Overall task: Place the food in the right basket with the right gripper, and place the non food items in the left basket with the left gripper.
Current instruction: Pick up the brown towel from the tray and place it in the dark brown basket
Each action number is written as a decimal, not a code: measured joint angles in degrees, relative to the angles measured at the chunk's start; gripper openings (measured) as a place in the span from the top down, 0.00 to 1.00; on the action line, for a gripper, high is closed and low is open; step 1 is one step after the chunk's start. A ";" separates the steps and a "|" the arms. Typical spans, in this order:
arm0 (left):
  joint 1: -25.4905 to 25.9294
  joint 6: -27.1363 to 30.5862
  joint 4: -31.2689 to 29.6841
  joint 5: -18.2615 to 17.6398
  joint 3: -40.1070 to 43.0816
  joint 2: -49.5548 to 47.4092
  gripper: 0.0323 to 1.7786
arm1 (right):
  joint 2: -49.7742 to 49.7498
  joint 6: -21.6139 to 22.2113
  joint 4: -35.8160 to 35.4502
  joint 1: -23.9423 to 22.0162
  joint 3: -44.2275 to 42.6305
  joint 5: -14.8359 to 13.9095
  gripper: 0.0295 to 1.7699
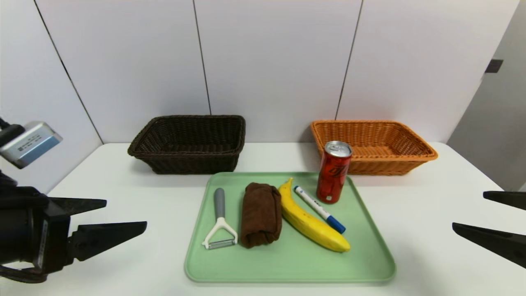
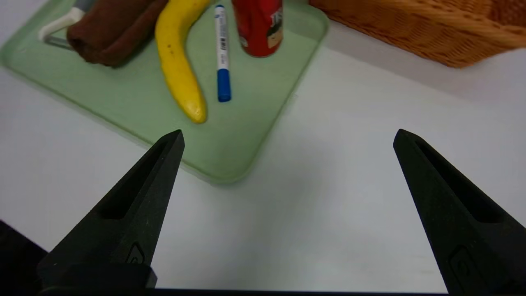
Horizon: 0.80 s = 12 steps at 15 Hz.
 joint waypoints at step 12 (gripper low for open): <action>-10.02 -0.57 -6.81 1.80 -2.73 15.36 0.00 | 6.80 -0.22 -3.58 1.05 -1.82 2.36 0.01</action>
